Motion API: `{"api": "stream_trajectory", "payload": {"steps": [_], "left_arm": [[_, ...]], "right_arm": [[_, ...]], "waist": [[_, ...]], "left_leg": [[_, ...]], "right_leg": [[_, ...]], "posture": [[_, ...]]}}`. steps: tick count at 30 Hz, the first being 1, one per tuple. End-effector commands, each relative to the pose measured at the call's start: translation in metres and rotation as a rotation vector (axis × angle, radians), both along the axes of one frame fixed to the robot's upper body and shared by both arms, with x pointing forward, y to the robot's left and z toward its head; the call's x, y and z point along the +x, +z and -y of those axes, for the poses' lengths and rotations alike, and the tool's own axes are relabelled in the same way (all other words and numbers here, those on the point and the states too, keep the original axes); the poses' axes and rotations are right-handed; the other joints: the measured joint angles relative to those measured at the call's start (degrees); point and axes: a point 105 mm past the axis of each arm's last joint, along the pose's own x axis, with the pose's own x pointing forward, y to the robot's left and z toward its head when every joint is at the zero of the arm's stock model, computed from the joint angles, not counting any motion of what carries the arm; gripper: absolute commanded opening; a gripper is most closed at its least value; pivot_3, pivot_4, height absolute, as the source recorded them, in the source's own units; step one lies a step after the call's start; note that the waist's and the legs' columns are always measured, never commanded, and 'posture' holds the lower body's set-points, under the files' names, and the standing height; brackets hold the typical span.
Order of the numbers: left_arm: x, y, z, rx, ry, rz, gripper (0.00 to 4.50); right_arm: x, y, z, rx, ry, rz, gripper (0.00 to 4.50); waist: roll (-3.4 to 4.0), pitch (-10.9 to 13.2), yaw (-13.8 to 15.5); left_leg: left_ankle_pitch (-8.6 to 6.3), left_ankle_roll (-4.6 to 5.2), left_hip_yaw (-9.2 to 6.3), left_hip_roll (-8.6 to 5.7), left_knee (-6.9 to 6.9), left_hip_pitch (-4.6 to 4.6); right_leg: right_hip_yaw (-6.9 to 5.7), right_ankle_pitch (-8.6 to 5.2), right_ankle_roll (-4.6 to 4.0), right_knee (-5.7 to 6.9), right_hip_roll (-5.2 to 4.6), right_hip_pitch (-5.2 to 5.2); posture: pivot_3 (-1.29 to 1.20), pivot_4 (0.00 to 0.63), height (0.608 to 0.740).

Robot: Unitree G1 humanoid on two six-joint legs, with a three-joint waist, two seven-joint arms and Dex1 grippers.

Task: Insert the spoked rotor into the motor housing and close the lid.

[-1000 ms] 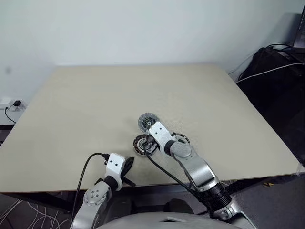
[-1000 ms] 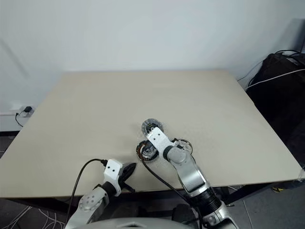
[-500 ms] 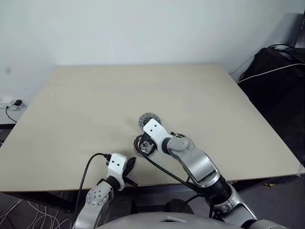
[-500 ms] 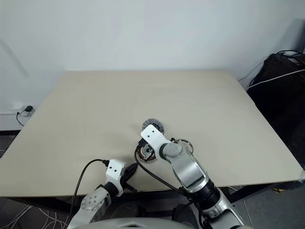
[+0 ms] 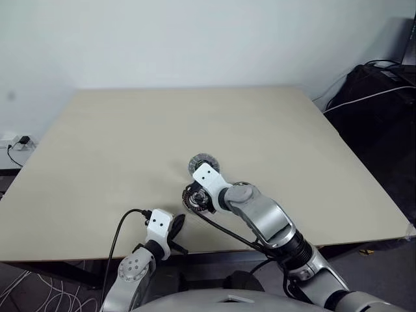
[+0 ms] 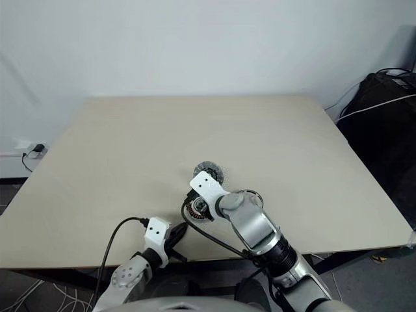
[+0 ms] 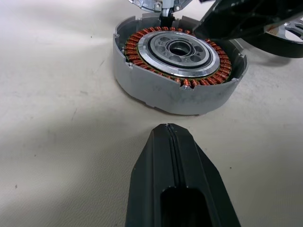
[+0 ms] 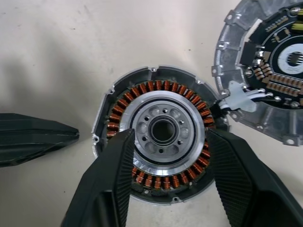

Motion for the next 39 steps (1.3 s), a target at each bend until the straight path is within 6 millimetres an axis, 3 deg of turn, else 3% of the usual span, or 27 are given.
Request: {"api": "stream_trajectory", "payload": {"steps": [1,8,22,26,31,39], "left_arm": [[0.003,0.004,0.003,-0.008,0.002,0.029,0.00],[0.003,0.002,0.005,-0.013,0.003,0.026,0.00],[0.003,0.004,0.005,-0.018,0.013,0.033,0.00],[0.003,0.007,0.007,-0.020,0.014,0.037,0.00],[0.004,0.009,0.007,-0.021,0.015,0.041,0.00],[0.004,0.005,0.004,-0.017,0.018,0.035,0.00]], "right_arm": [[0.009,0.003,0.000,-0.020,-0.020,0.023,2.54],[0.019,-0.003,-0.001,-0.057,-0.051,0.033,2.54],[0.021,-0.003,-0.008,-0.085,-0.015,0.071,2.54],[0.020,-0.003,-0.009,-0.087,-0.010,0.079,1.68],[0.019,-0.003,-0.010,-0.087,-0.002,0.085,0.03],[0.018,-0.002,-0.012,-0.082,0.014,0.100,0.03]], "waist": [[0.00,0.00,-0.01],[0.00,0.00,-0.04],[0.01,0.00,-0.31],[0.01,0.01,-0.41],[0.02,0.01,-0.41],[0.04,0.03,-0.37]], "left_leg": [[0.00,0.00,0.00,0.00,0.00,0.00],[0.00,0.00,0.00,0.00,-0.01,-0.02],[0.00,0.00,0.00,0.00,-0.02,-0.01],[0.00,0.00,0.00,0.00,-0.02,-0.02],[0.00,0.00,0.00,0.00,-0.03,-0.01],[0.00,0.00,0.00,0.00,-0.04,-0.03]], "right_leg": [[0.00,0.00,0.00,0.00,0.00,0.00],[0.01,0.00,0.00,0.00,0.00,-0.02],[0.02,0.00,0.00,0.01,0.00,-0.03],[0.02,0.00,0.00,0.01,0.00,-0.03],[0.02,0.00,0.00,0.01,0.00,-0.04],[0.01,0.01,-0.01,0.00,-0.01,-0.05]], "posture": [[0.00,0.000,0.740],[0.00,0.000,0.740],[0.00,0.000,0.740],[0.00,0.000,0.740],[0.00,0.000,0.740],[0.00,0.000,0.740]]}}
